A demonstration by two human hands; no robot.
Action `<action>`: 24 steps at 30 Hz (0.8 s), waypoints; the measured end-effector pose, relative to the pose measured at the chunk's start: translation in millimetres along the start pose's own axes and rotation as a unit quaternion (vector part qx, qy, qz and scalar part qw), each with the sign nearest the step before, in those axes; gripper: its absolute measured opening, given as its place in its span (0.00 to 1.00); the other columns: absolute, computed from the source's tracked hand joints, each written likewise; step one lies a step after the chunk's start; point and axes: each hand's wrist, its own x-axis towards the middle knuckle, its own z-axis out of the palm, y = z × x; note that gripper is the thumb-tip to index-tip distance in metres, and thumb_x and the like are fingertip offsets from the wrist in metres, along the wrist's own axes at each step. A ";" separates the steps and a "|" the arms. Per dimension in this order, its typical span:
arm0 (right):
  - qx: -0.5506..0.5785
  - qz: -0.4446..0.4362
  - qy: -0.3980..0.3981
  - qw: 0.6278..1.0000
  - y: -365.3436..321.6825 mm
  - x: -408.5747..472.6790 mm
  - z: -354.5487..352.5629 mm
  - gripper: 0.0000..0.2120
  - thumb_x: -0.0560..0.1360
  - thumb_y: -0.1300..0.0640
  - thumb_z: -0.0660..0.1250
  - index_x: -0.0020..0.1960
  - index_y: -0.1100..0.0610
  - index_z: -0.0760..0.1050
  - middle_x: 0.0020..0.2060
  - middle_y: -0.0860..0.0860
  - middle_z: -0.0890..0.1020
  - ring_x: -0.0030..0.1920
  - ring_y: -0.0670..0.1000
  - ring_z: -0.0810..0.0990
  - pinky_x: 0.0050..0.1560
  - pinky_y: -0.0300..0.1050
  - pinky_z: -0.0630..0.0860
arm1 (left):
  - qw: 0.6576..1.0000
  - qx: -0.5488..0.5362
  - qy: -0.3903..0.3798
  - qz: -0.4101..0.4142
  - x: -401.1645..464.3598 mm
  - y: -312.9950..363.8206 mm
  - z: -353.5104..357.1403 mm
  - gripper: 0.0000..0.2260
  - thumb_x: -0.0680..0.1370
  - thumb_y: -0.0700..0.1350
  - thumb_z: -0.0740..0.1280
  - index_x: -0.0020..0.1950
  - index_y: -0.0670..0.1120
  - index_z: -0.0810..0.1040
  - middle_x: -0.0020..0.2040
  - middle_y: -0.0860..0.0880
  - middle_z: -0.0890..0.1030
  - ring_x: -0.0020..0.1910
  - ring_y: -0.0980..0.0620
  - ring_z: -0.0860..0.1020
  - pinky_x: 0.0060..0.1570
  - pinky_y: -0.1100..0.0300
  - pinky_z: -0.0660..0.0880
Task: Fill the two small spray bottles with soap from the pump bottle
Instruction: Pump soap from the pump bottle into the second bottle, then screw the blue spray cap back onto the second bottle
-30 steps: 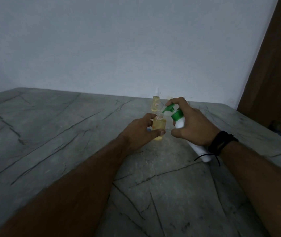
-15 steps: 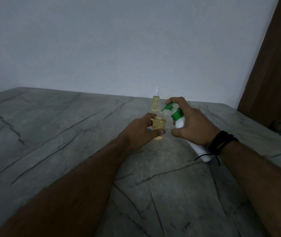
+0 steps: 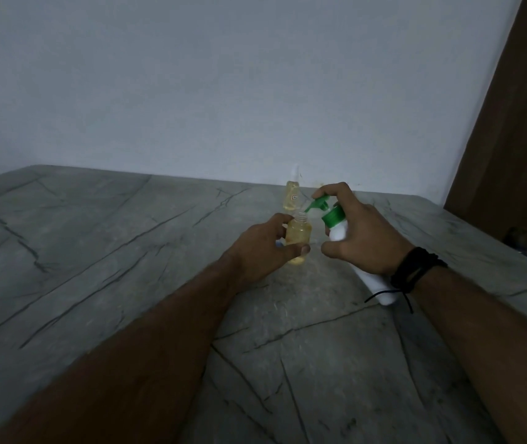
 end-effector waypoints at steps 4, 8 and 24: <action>0.018 0.002 0.053 0.998 5.7 -0.7 -0.3 0.40 0.66 0.65 0.73 0.72 0.44 0.63 0.38 0.44 0.80 0.35 0.45 0.79 0.36 0.33 0.74 | 1.000 -0.008 -0.007 -0.004 0.3 -0.5 0.1 0.30 0.71 0.64 0.68 0.69 0.55 0.66 0.61 0.51 0.77 0.54 0.55 0.74 0.44 0.66 0.65; 0.013 0.025 0.132 0.991 11.7 0.1 1.6 0.36 0.67 0.64 0.74 0.71 0.52 0.65 0.41 0.49 0.81 0.40 0.47 0.80 0.41 0.37 0.76 | 1.000 -0.014 -0.015 -0.013 1.3 0.8 0.1 0.30 0.72 0.64 0.69 0.69 0.55 0.66 0.63 0.50 0.76 0.52 0.57 0.72 0.45 0.65 0.66; -0.020 0.114 0.323 0.939 62.4 1.6 13.1 0.44 0.65 0.36 0.76 0.72 0.52 0.61 0.62 0.50 0.66 0.64 0.51 0.66 0.64 0.47 0.65 | 0.998 0.055 0.026 0.023 -9.9 2.1 -17.1 0.29 0.67 0.62 0.65 0.65 0.54 0.66 0.59 0.55 0.73 0.54 0.56 0.73 0.49 0.57 0.73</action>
